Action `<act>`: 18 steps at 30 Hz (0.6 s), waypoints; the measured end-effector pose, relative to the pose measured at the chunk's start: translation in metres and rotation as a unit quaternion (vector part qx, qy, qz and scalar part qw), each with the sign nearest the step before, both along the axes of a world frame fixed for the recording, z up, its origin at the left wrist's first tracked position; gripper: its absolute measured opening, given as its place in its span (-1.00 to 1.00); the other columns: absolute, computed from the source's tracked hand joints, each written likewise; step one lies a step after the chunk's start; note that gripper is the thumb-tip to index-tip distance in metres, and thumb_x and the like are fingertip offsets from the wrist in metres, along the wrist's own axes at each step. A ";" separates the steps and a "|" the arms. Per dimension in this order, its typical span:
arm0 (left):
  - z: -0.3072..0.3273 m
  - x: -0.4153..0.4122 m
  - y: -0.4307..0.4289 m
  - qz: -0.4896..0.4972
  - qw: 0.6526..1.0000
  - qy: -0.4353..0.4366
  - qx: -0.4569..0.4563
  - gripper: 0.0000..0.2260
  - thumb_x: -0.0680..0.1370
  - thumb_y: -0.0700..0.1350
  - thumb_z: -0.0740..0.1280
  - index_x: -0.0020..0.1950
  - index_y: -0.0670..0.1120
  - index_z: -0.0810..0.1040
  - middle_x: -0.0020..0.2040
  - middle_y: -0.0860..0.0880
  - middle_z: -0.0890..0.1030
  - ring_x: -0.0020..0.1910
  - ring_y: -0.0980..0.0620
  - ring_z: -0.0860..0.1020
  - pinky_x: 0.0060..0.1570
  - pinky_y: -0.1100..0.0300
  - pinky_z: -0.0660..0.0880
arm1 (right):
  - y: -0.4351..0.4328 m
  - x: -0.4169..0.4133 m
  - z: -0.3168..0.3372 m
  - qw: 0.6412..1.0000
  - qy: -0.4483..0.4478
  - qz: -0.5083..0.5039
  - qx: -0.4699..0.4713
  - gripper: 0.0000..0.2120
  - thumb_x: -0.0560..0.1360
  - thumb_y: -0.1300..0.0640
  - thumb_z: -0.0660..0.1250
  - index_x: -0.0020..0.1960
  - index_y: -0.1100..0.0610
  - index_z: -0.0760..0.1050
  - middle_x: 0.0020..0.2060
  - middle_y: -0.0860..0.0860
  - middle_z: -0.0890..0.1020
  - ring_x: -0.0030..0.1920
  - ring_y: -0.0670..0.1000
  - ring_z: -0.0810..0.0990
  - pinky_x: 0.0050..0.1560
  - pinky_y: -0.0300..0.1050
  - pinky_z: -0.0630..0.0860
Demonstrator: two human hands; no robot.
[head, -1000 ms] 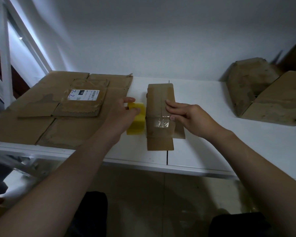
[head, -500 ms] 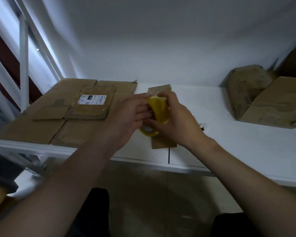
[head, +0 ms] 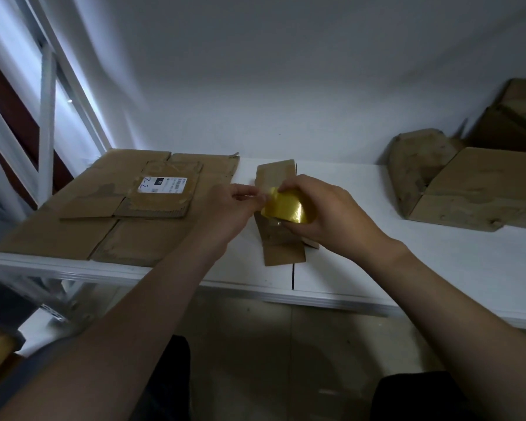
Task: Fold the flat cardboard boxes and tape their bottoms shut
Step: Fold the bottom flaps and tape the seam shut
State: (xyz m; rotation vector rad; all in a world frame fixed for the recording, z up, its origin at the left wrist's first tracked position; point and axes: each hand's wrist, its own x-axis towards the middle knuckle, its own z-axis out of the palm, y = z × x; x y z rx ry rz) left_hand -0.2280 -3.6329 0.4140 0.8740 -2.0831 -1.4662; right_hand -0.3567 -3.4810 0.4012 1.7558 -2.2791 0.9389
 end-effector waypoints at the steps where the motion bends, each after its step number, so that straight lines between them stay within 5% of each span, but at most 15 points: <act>1: 0.000 0.001 -0.002 -0.004 1.000 0.005 0.009 -0.76 0.57 0.02 0.42 0.21 0.01 0.64 0.05 0.08 0.64 0.04 0.08 0.58 -0.12 0.23 0.52 | 0.002 -0.001 0.000 1.000 -0.017 0.006 -0.010 -0.52 0.46 -0.04 0.53 0.29 -0.10 0.42 0.14 -0.18 0.55 0.03 -0.12 0.49 -0.05 -0.36 0.37; 5: 0.000 0.001 -0.005 0.001 0.999 0.006 0.037 -0.86 0.57 0.02 0.42 0.10 0.06 0.68 0.04 0.08 0.67 0.03 0.09 0.57 -0.17 0.24 0.50 | 0.006 -0.005 0.000 0.998 -0.036 0.026 -0.052 -0.60 0.46 -0.09 0.52 0.23 -0.05 0.49 0.05 -0.21 0.49 0.01 -0.16 0.45 -0.05 -0.45 0.33; 10: -0.004 0.002 -0.021 0.053 0.996 0.033 0.058 -0.93 0.54 -0.04 0.47 -0.01 0.03 0.72 -0.07 0.05 0.68 -0.18 0.11 0.53 -0.20 0.24 0.47 | 0.012 -0.026 0.002 0.996 -0.005 0.016 0.087 -0.62 0.49 -0.16 0.44 0.28 -0.15 0.56 0.00 -0.12 0.47 0.01 -0.09 0.45 -0.02 -0.34 0.36; 15: -0.024 0.002 -0.039 0.092 0.983 0.022 0.157 -0.84 0.51 -0.04 0.50 0.06 -0.02 0.71 -0.07 0.02 0.69 -0.13 0.06 0.52 -0.23 0.19 0.46 | 0.029 -0.043 0.008 0.997 -0.065 0.025 -0.035 -0.65 0.39 -0.15 0.54 0.14 -0.19 0.56 0.06 -0.16 0.60 0.07 -0.11 0.56 0.01 -0.14 0.56; 18: -0.037 0.000 -0.045 0.108 0.978 0.038 0.173 -0.82 0.52 -0.03 0.49 0.10 -0.04 0.69 -0.15 0.02 0.65 -0.17 0.07 0.50 -0.30 0.22 0.44 | 0.034 -0.054 0.003 0.999 0.004 0.041 0.017 -0.65 0.37 -0.14 0.56 0.13 -0.10 0.66 0.01 -0.09 0.60 -0.02 -0.05 0.57 -0.08 -0.20 0.46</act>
